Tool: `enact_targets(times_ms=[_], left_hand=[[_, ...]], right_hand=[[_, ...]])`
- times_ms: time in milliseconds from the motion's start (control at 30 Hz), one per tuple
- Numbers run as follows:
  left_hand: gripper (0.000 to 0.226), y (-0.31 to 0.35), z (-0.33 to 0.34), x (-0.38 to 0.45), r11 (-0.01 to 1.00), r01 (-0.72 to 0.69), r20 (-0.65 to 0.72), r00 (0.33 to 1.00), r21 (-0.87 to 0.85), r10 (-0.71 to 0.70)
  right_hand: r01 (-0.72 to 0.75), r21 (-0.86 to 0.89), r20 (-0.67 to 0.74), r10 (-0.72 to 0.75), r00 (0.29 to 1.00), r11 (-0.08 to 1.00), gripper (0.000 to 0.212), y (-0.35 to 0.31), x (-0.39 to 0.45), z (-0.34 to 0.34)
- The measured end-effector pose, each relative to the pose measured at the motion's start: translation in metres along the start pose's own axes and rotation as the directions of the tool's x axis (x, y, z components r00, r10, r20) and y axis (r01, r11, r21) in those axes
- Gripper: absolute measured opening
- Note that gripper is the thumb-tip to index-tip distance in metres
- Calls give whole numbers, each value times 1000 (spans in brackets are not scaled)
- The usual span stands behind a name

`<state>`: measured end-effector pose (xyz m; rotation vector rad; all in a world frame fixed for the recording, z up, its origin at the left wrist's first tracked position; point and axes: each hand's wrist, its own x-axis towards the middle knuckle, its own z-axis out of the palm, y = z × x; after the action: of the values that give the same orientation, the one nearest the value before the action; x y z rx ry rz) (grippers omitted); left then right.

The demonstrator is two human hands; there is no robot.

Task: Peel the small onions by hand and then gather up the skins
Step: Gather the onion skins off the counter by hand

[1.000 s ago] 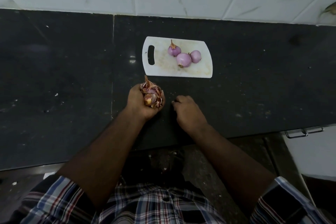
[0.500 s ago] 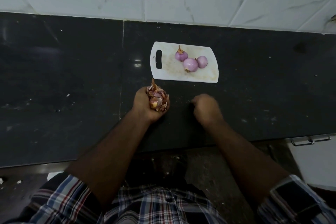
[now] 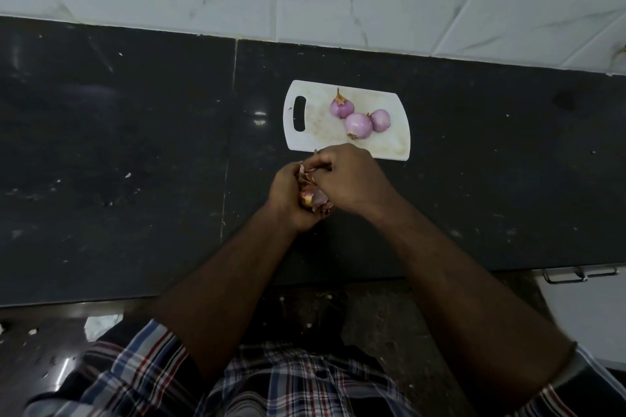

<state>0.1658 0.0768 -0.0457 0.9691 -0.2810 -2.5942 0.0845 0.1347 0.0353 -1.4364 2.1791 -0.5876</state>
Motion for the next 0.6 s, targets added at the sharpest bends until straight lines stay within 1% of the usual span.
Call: enact_targets(times_ms=[67, 133, 200, 333, 433, 500, 533, 600], left_hand=[[42, 0, 1, 0, 1000, -6, 5, 1000, 9, 6], [42, -1, 1, 2, 1000, -10, 9, 1000, -1, 10], [36, -1, 0, 2, 1000, -14, 5, 1000, -7, 14], [23, -2, 2, 3, 1000, -2, 19, 1000, -16, 3], [25, -3, 5, 1, 999, -6, 63, 998, -33, 8], [28, -2, 5, 3, 999, -11, 60, 998, -44, 13], [29, -1, 6, 4, 999, -4, 61, 998, -54, 8], [28, -1, 7, 5, 996, 10, 80, 997, -91, -3]], right_hand=[[-16, -43, 52, 18, 998, 999, 32, -2, 1, -4], [5, -77, 78, 1, 997, 997, 33, -2, 1, -8], [49, -95, 58, -44, 997, 994, 33, 1, 2, -9], [77, -100, -39, -81, 996, 992, 22, 5, 2, -6], [96, -122, 13, -95, 995, 988, 29, 5, 1, -7], [85, -85, 55, -81, 995, 993, 38, 4, 0, -12], [71, -57, 53, -68, 996, 996, 40, 4, 0, -15], [63, -15, 2, -63, 998, 998, 38, 6, 0, -19]])
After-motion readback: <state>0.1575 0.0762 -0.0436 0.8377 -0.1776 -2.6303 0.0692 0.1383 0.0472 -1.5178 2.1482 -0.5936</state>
